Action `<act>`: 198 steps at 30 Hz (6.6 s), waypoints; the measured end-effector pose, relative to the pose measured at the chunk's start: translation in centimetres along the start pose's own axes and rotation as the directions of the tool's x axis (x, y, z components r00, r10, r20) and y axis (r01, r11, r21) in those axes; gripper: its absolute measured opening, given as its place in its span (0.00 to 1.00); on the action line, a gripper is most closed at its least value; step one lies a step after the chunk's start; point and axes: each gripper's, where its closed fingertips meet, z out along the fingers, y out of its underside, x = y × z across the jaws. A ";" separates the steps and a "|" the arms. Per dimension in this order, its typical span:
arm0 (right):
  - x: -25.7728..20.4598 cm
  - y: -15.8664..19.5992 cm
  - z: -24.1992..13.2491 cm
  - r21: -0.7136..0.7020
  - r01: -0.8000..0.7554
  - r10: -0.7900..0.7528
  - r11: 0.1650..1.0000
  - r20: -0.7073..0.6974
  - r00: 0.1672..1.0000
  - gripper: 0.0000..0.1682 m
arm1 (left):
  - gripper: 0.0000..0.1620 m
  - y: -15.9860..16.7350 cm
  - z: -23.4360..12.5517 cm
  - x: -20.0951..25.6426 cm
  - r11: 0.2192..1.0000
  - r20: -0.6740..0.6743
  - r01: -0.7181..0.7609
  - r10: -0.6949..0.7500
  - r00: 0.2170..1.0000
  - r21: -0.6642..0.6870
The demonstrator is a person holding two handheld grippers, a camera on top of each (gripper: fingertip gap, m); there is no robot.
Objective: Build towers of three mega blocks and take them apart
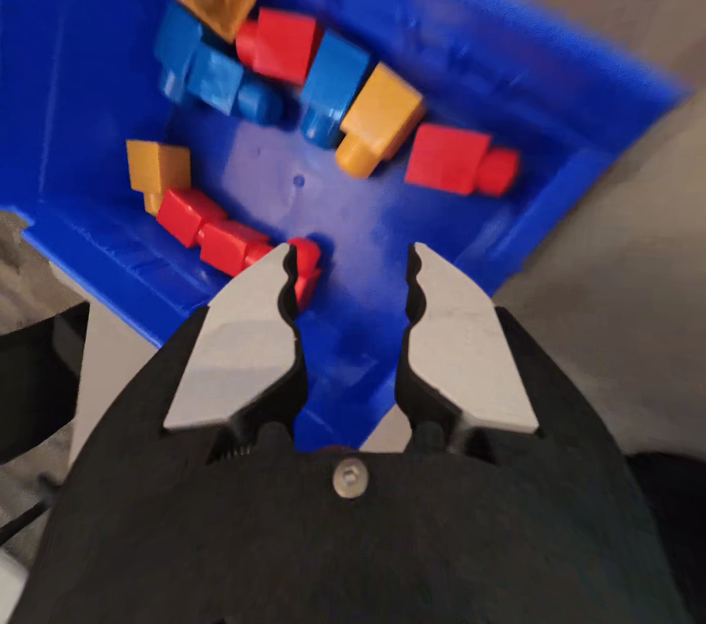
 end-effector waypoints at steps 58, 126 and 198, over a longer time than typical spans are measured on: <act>-0.2 3.2 1.7 -0.238 0.096 -0.111 0.966 -0.051 0.993 0.21 | 0.23 -13.8 -7.6 13.1 0.548 -0.523 0.586 -0.289 0.802 0.597; 0.7 0.0 -0.5 -0.036 0.040 -0.041 0.999 -0.049 0.998 0.29 | 0.23 -12.9 -6.0 13.8 0.281 -0.545 0.588 -0.221 0.808 0.758; -1.3 1.7 0.7 -0.146 0.114 -0.109 0.983 0.045 0.993 0.20 | 0.27 -12.9 -6.5 15.3 0.673 -0.439 0.432 -0.175 0.882 0.600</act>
